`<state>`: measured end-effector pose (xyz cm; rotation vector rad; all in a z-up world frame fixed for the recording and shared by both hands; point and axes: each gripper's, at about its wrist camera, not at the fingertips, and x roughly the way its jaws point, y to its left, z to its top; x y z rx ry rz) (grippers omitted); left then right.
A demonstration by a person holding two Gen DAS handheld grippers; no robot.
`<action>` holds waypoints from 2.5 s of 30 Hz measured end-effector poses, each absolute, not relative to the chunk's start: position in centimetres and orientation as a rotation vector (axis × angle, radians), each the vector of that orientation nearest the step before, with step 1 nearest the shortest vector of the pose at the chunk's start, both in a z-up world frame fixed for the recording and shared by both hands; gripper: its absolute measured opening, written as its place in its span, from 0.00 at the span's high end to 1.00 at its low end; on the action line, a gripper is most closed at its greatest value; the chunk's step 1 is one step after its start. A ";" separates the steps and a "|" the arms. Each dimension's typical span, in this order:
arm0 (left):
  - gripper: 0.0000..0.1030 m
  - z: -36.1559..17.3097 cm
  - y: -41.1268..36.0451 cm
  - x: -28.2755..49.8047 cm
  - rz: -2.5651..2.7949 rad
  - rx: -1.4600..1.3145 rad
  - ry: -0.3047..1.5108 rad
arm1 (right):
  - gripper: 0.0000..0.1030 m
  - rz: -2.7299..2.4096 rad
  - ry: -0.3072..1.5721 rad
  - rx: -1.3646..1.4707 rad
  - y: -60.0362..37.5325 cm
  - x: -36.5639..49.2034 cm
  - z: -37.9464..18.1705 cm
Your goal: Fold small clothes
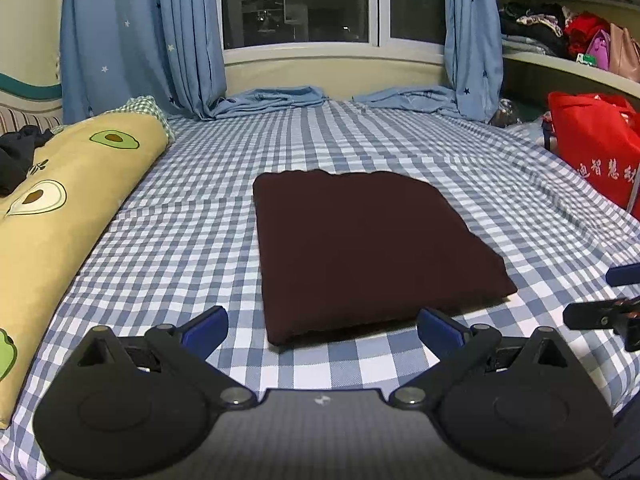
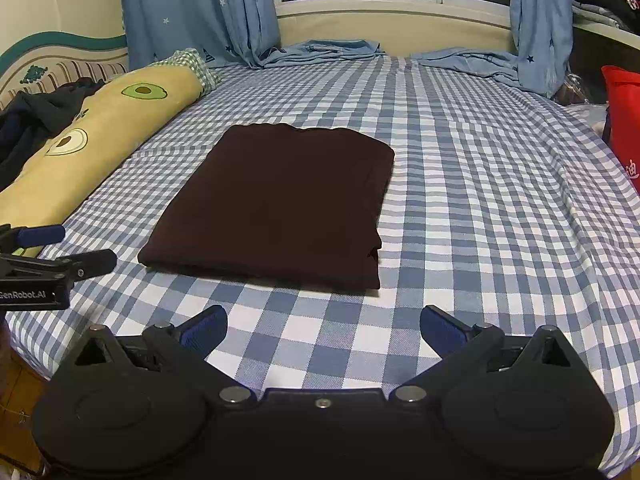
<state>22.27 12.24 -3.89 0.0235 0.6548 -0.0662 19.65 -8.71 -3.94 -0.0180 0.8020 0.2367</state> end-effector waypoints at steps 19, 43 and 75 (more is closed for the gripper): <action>0.01 -3.5 11.5 22.0 -0.048 0.084 0.609 | 0.01 0.251 0.808 -0.022 -8.6 19.9 -4.0; 0.01 -4.5 12.3 22.3 -0.105 0.005 0.678 | 0.01 0.248 0.793 -0.015 -8.8 19.7 -4.1; 0.01 -8.9 13.1 21.3 -0.088 -0.074 0.649 | 0.01 0.226 0.686 0.048 -12.3 18.1 -7.9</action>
